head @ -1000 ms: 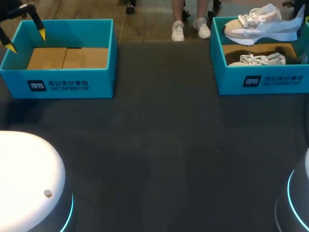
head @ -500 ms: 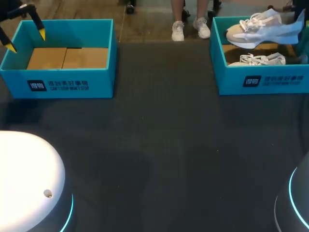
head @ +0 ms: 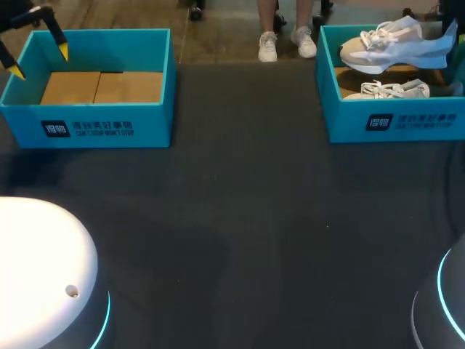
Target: Take the shoe out of the shoebox, open the shoe tongue, remove and reinsert the insole, then place the shoe into the shoebox
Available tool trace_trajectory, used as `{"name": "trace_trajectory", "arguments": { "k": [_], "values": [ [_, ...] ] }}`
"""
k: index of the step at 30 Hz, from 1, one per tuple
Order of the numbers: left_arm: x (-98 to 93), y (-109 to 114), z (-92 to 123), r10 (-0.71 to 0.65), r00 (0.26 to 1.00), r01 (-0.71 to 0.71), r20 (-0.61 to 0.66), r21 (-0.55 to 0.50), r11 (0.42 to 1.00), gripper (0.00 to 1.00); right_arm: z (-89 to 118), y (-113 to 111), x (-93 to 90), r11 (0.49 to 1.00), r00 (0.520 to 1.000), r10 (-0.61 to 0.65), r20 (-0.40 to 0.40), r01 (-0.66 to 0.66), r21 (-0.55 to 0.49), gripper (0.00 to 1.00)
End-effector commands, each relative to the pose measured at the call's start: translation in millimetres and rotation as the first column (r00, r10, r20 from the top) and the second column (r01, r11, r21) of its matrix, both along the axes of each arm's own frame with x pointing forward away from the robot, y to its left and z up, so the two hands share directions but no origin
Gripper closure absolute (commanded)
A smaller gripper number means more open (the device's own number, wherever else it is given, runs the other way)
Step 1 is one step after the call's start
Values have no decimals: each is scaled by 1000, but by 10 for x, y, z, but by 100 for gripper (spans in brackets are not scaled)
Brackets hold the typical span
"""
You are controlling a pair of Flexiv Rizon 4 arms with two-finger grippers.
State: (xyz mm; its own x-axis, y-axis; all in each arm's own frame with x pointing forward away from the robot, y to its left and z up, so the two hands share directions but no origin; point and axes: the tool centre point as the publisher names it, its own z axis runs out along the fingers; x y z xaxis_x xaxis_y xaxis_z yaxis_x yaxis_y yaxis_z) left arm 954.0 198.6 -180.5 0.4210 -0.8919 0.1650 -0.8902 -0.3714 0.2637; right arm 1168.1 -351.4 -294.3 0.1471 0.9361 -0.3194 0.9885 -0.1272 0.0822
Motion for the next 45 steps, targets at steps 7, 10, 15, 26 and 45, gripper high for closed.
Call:
{"name": "trace_trajectory", "arguments": {
  "k": [7, 10, 15, 26, 45],
  "values": [
    [-3, 2, 3, 0, 1000, 0, 0, 1, 1000, 0, -107, 66, -71, 999, 999, -34, -3, 34, -21, 100],
    [-3, 2, 3, 0, 1000, 0, 0, 1, 1000, 0, -138, 69, -97, 999, 999, -42, -1, 42, -24, 100],
    [-3, 2, 3, 0, 1000, 0, 0, 1, 1000, 0, -218, 100, -122, 998, 999, -52, 0, 52, -23, 100],
    [-3, 2, 3, 0, 1000, 0, 0, 1, 1000, 0, -454, 65, -84, 999, 999, -49, 0, 49, 13, 100],
    [-3, 2, 3, 0, 1000, 0, 0, 1, 1000, 0, -775, 38, 4, 996, 999, -21, -23, 23, 84, 100]
  ]
}}
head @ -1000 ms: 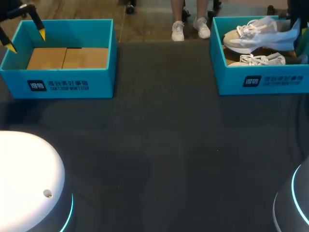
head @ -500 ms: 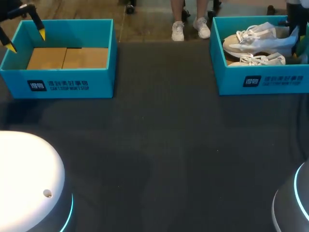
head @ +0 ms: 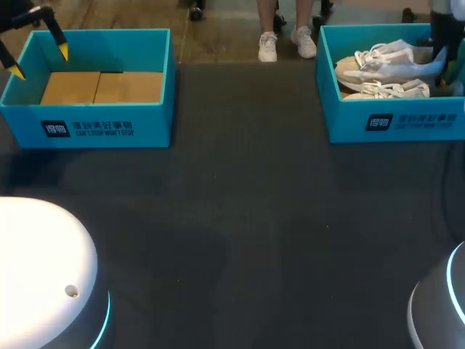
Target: Take the shoe out of the shoebox, open the shoe tongue, remove and reinsert the insole, then place the shoe into the shoebox
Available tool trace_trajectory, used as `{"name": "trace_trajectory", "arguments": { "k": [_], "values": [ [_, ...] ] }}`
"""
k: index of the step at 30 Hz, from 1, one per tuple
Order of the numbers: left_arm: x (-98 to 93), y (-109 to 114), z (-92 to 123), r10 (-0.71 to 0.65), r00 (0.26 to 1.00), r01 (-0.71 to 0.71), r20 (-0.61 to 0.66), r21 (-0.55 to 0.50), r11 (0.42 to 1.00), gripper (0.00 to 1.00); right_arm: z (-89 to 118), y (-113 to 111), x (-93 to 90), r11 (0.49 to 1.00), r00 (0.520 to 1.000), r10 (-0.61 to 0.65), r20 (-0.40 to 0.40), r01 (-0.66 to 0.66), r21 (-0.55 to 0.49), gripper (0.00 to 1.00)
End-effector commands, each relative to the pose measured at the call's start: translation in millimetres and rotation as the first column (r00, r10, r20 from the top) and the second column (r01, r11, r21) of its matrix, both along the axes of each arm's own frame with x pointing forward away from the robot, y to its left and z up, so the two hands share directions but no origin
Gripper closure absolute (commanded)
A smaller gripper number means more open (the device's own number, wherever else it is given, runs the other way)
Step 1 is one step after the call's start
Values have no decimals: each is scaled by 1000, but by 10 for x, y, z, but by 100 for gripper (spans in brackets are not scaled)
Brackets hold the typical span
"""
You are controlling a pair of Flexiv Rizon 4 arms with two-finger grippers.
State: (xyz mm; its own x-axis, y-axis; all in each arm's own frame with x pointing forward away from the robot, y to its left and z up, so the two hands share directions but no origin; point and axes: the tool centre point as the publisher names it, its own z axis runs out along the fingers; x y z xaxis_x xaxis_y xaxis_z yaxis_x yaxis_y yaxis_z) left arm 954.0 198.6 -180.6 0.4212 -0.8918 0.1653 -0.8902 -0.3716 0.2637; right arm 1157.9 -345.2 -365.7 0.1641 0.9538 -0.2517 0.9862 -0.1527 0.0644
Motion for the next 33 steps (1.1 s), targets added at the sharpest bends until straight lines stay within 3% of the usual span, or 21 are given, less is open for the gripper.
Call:
{"name": "trace_trajectory", "arguments": {
  "k": [1, 13, 14, 16, 20, 21, 22, 33],
  "values": [
    [-3, 2, 4, 0, 1000, 0, 0, 1, 1000, 0, -67, -19, 113, 1000, 1000, -1, -16, 2, 13, 100],
    [-3, 2, 4, 0, 1000, 0, 0, 1, 1000, 0, -203, 8, 208, 998, 999, 26, -27, -24, 51, 100],
    [-3, 2, 4, 0, 1000, 0, 0, 1, 1000, 0, -207, 7, 209, 998, 999, 28, -24, -26, 55, 95],
    [-3, 2, 4, 0, 1000, 0, 0, 1, 1000, 0, -216, 3, 211, 998, 999, 31, -26, -29, 61, 65],
    [-3, 2, 4, 0, 1000, 0, 0, 1, 1000, 0, -203, 3, 207, 997, 999, 34, -23, -33, 71, 59],
    [-3, 2, 4, 0, 1000, 0, 0, 1, 1000, 0, -168, 14, 203, 997, 999, 35, -22, -33, 74, 43],
    [-3, 2, 4, 0, 1000, 0, 0, 1, 1000, 0, -137, 23, 200, 997, 999, 36, -21, -35, 76, 0],
    [-3, 2, 4, 0, 1000, 0, 0, 1, 1000, 0, 573, 254, 75, 992, 998, 42, 56, -49, 119, 0]
  ]
}}
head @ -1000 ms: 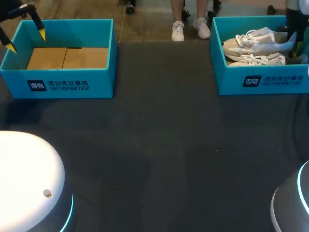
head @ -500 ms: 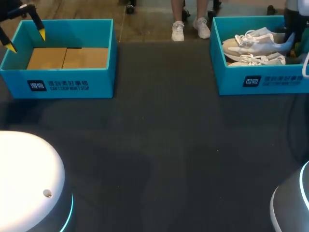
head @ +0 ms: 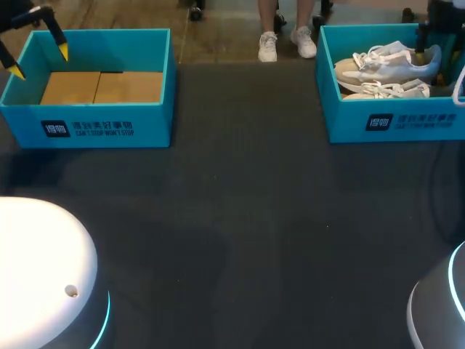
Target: Take the shoe out of the shoebox, open the shoe tongue, remove and reinsert the insole, then place the shoe into the shoebox
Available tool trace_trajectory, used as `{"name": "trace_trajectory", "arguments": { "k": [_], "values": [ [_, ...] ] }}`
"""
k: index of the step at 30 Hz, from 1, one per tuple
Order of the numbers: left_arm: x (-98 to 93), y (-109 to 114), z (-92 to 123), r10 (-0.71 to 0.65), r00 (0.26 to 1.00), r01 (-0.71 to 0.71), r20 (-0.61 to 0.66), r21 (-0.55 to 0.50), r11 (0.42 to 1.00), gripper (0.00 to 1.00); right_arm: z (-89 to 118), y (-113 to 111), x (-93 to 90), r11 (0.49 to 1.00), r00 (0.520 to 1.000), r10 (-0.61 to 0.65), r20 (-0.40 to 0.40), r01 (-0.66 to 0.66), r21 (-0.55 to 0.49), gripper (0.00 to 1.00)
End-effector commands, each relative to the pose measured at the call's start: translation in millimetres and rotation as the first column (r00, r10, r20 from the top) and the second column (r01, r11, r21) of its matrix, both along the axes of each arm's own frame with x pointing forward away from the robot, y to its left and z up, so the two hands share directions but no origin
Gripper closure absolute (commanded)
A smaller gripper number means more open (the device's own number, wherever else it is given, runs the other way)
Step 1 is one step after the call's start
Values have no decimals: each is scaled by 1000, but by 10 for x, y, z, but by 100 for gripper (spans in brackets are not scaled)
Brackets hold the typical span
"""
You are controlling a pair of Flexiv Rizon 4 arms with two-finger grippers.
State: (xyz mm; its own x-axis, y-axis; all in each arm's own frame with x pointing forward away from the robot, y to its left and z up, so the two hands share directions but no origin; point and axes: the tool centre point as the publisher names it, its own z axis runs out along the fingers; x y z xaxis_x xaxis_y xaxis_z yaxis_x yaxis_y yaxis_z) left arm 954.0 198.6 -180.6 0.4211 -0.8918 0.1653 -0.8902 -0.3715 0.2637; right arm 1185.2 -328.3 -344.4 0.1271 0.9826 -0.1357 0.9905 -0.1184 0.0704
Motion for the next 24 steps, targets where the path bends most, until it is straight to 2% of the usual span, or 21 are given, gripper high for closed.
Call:
{"name": "trace_trajectory", "arguments": {
  "k": [1, 8, 15, 24],
  "values": [
    [-2, 2, 4, 0, 1000, 0, 0, 1, 1000, 0, 419, 120, -224, 1000, 999, 4, 42, -5, 9, 0],
    [-2, 2, 4, 0, 1000, 0, 0, 1, 1000, 0, 766, 453, -425, 999, 998, 45, 52, -46, 6, 0],
    [-2, 2, 4, 0, 1000, 0, 0, 1, 1000, 0, 1004, 713, -664, 998, 997, 69, 42, -69, 7, 0],
    [-2, 2, 4, 0, 1000, 0, 0, 1, 1000, 0, 1109, 875, -896, 996, 995, 83, 47, -84, 25, 0]
  ]
}}
